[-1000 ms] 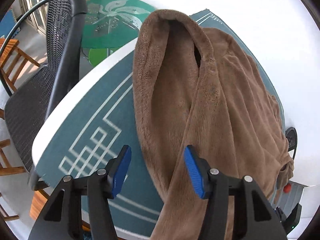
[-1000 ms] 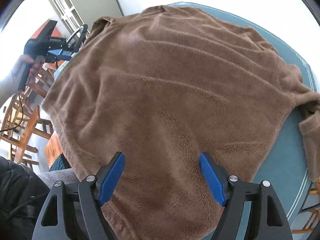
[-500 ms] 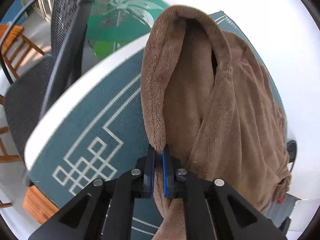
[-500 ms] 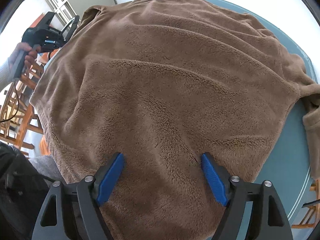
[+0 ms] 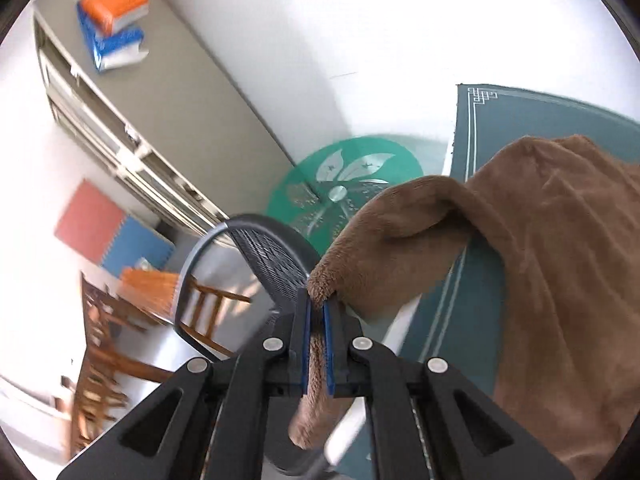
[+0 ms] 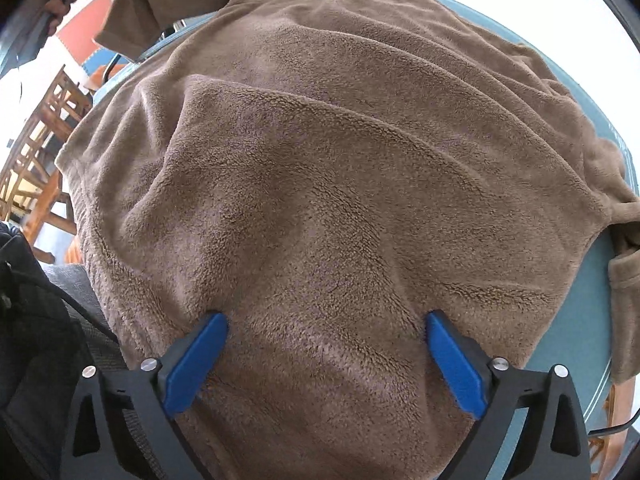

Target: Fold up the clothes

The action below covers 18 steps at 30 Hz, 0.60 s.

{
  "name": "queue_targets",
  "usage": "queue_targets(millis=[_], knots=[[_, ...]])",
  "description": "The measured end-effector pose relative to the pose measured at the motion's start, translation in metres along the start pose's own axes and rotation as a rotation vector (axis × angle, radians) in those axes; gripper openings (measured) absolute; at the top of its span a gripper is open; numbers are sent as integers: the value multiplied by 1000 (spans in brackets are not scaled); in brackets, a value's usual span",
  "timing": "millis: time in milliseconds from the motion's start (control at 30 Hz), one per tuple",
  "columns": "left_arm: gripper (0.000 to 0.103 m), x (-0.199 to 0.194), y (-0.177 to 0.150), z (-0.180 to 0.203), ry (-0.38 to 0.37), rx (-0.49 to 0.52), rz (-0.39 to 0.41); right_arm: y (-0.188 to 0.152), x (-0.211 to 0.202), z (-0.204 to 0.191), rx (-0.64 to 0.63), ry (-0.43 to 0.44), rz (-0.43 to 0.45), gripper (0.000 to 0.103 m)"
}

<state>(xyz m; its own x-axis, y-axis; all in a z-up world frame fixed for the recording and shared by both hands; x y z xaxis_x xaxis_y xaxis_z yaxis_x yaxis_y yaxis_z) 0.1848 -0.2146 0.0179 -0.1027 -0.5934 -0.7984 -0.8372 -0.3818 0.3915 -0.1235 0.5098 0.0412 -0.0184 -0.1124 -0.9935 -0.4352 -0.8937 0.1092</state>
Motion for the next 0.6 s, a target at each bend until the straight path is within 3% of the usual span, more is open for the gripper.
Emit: queue_targets(millis=[200,300,367,500,600], knots=[[10,53,-16,20,155,123,-178,-7,-2,6,18,-2,15,102],[11,65,-30,27,122,64,-240,-13,-3,10,33,-5,8,102],[12,58,-39,33,120,52,-234,-19,-5,13,39,-9,1,102],[16,30,-47,56,121,88,-148,-32,-7,17,45,-15,-8,102],[41,12,-56,68,42,93,-113,-40,-9,21,52,-15,-11,102]])
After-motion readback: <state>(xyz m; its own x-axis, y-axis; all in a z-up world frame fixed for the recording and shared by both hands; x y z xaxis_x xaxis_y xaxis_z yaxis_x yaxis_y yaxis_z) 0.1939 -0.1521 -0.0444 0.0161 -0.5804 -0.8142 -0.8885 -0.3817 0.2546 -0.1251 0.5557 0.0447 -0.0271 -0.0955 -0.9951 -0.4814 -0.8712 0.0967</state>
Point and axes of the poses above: each gripper's, at about its wrist camera, not at the fingertips, and x roughly the way its jaws point, z to its right, y to its top, the point moved 4 cm from there along x, roughly the way its jaws point, and after that the axes turned 10 degrees about -z, right-handed, at the moved point
